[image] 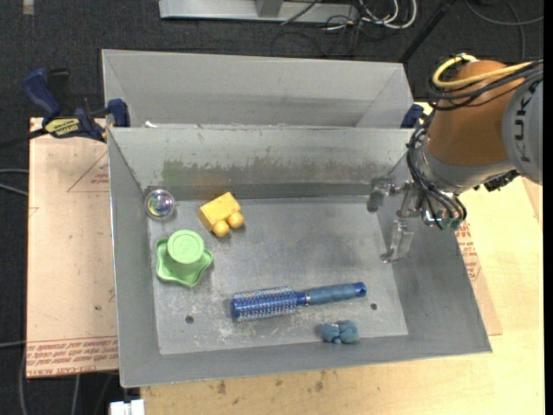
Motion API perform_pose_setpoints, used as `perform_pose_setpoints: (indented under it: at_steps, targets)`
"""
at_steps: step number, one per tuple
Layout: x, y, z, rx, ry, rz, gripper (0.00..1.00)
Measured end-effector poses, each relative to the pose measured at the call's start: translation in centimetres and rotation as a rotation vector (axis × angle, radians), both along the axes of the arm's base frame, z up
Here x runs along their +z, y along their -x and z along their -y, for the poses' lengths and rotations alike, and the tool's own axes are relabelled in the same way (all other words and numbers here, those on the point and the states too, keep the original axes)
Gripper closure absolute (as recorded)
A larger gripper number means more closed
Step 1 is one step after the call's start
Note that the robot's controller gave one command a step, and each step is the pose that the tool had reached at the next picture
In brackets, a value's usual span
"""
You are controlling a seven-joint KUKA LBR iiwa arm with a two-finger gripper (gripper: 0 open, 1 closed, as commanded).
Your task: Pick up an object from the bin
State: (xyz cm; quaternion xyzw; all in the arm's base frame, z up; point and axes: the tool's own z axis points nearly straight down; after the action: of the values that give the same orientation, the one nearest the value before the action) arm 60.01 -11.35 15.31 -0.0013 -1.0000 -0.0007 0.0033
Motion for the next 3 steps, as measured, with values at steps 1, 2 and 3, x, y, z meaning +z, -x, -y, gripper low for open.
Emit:
perform_pose_setpoints:
  at_steps: [1,2,3]
  targets:
    - [-5.3,4.1,-6.6,0.3,-0.004,0.002,0.0]
    - [-8.5,7.7,-11.6,0.295,-0.005,0.002,0.0]
    - [-8.3,7.4,-11.2,0.291,-0.001,0.008,1.0]
